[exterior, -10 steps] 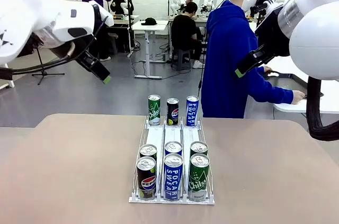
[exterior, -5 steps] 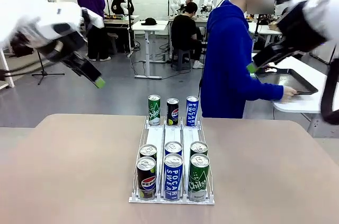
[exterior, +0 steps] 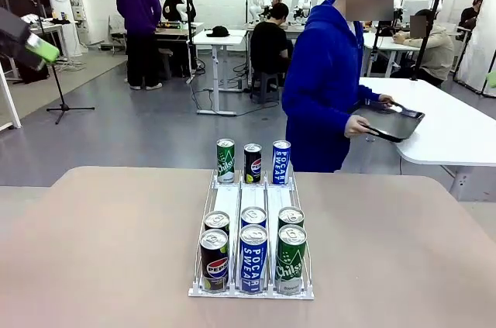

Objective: Retrieve and hand over the desired beverage to the person.
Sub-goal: Pick up a can of the same type that the person held from the Automatic Can Dispenser.

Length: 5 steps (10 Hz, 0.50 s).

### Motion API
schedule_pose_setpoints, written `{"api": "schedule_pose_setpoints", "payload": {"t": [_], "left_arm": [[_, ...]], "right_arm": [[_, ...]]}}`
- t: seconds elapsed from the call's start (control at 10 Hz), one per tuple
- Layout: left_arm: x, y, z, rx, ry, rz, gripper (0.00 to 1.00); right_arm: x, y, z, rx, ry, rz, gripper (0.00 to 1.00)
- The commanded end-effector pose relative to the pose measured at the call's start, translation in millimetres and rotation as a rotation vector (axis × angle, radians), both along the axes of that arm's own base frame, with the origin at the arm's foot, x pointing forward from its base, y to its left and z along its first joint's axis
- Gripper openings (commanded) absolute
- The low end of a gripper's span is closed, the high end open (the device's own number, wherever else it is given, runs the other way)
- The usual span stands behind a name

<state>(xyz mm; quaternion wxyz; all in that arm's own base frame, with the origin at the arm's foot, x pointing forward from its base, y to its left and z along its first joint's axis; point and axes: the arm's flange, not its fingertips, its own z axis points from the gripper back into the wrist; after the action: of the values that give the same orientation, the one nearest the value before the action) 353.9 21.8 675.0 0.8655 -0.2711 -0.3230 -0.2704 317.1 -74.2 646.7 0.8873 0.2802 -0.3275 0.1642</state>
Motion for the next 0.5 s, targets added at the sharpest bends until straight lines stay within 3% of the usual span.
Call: {"api": "schedule_pose_setpoints", "payload": {"t": [0.0,0.2,0.4], "left_arm": [[-8.2,5.9,6.4,-0.047,-0.038,0.014,1.0],[-12.0,11.3,0.3,-0.022,-0.004,0.038,1.0],[-9.9,14.3,11.7,-0.042,-0.023,0.04,1.0]], "right_arm": [[-0.3,0.2,-0.6,0.003,-0.009,-0.007,1.0],[-2.5,-0.8,-1.2,-0.02,-0.014,-0.018,1.0],[-4.0,-9.9,0.8,0.004,0.003,-0.039,1.0]]}}
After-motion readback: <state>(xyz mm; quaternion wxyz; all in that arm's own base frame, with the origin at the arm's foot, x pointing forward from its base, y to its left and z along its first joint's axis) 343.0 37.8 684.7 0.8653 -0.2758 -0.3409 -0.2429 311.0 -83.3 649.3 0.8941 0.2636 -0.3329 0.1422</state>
